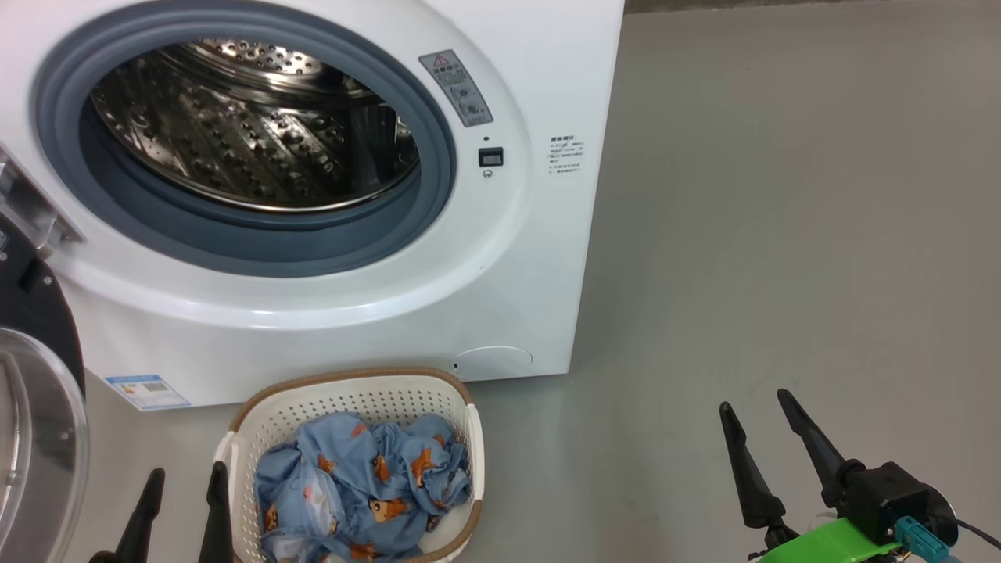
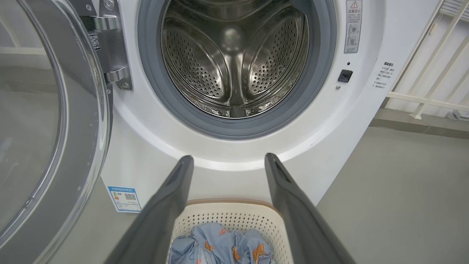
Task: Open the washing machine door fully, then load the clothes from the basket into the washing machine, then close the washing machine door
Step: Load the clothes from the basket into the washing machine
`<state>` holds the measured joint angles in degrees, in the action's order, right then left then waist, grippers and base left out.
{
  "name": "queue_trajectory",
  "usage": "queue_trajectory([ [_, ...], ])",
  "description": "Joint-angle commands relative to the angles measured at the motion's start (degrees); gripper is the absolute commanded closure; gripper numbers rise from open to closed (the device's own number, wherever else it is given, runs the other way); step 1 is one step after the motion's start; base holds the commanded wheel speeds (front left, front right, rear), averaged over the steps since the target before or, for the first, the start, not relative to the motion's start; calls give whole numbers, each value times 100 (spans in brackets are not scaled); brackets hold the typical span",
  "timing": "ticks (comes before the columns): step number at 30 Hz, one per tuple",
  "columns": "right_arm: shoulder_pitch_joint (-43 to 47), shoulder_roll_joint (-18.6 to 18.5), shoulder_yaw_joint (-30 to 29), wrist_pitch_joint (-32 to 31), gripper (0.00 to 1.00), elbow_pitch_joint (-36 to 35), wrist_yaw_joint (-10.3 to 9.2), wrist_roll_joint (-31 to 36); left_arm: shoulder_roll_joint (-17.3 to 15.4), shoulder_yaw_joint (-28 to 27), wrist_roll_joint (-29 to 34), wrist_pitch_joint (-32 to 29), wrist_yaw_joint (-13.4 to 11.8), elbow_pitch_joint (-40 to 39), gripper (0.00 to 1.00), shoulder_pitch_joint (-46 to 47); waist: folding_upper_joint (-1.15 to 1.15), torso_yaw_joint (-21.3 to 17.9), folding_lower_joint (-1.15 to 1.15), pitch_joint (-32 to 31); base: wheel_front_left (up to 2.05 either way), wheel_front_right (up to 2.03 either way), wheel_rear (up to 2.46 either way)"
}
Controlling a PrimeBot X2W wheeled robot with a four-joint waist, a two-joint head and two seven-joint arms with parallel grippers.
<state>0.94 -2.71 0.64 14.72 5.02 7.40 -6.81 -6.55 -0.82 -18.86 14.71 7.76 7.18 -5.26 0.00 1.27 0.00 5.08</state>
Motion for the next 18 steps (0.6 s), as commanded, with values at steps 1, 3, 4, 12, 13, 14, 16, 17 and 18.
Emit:
queue_trajectory([
  [1, -205, -17, 151, 28, 0, -114, 9, 9, -128, -145, -83, 29, -27, -100, 0, 232, 0, -28, 0, 99, 0, 0, 0],
  [3, -224, -17, 162, 28, 0, -105, 9, 6, -149, -95, -141, 29, -27, -67, 0, 271, 0, -45, 0, 178, 0, 0, 0],
  [4, -237, -17, 167, 28, 0, -102, 9, 3, -163, -62, -170, 29, -27, -47, 0, 295, 0, -56, 0, 224, 0, 0, 0],
  [12, -377, -17, 210, 28, 0, -126, 9, -7, -267, 218, -460, 29, -27, 176, 0, 579, 0, -181, 0, 709, 0, 0, 0],
  [13, -401, -17, 210, 28, 0, -134, 9, -9, -293, 262, -495, 29, -27, 212, 0, 636, 0, -203, 0, 793, 0, 0, 0],
  [14, -425, -17, 210, 28, 0, -145, 9, -6, -311, 291, -536, 29, -27, 244, 0, 698, 0, -223, 0, 877, 0, 0, 0],
  [16, -469, -17, 217, 28, 0, -156, 9, -9, -358, 364, -616, 29, -27, 324, 0, 827, 0, -266, 0, 1050, 0, 0, 0],
  [17, -494, -17, 222, 28, 0, -160, 9, -13, -381, 400, -656, 29, -27, 367, 0, 896, 0, -285, 0, 1135, 0, 0, 0],
  [18, -519, -17, 228, 28, 0, -166, 9, -23, -405, 435, -695, 29, -27, 405, 0, 967, 0, -305, 0, 1215, 0, 0, 0],
])
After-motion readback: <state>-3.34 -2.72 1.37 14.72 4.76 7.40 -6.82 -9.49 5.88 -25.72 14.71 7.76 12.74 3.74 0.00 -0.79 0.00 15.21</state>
